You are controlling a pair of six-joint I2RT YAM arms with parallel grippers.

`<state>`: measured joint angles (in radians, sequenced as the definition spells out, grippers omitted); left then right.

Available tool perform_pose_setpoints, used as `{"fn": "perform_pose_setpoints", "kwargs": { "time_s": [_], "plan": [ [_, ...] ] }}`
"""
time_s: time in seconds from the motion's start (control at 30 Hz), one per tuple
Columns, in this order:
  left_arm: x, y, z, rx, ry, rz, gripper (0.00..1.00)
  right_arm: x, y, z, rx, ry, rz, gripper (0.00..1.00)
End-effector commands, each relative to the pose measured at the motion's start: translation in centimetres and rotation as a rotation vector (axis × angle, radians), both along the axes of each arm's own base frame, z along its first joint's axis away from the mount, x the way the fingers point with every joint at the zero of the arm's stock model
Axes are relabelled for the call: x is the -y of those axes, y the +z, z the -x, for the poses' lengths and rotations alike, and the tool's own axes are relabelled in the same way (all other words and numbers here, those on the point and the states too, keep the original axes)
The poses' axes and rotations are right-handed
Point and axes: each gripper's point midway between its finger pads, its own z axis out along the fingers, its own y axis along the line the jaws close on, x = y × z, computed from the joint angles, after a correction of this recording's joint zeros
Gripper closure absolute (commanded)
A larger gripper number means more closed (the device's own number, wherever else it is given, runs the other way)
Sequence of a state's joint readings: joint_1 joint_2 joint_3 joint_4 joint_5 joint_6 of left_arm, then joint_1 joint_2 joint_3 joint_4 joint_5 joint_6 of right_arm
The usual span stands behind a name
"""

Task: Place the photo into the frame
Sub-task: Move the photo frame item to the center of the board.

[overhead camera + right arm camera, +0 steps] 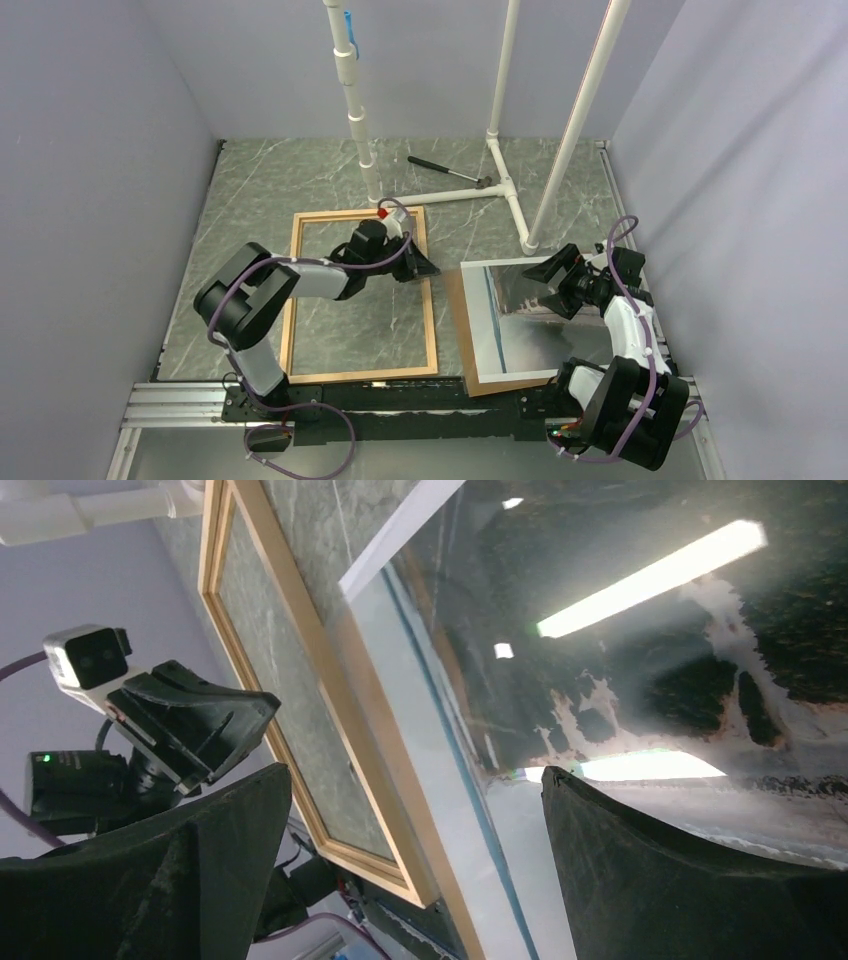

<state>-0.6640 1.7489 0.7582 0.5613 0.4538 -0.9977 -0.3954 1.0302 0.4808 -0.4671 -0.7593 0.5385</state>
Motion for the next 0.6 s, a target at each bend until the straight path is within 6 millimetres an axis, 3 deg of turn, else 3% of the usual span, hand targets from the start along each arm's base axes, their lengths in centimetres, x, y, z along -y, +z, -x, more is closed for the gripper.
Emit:
{"fn": "perform_pose_setpoints", "kwargs": {
  "time_s": [0.0,0.27,0.37,0.57],
  "plan": [
    [-2.6,0.5,0.1,0.05,0.019,-0.002,1.0,-0.3,1.4,-1.0,0.079,0.039,0.002,0.03],
    [-7.9,0.4,1.7,0.049,0.06,-0.084,1.0,-0.5,1.3,-1.0,0.078,0.053,0.007,0.02],
    [-8.3,1.4,1.9,0.082,0.042,-0.106,0.99,-0.6,1.0,-1.0,0.074,0.055,0.012,0.02],
    [-6.2,3.7,0.8,0.114,-0.03,-0.12,0.42,-0.4,0.2,-0.9,0.058,0.047,0.025,0.02]
  ]
}}
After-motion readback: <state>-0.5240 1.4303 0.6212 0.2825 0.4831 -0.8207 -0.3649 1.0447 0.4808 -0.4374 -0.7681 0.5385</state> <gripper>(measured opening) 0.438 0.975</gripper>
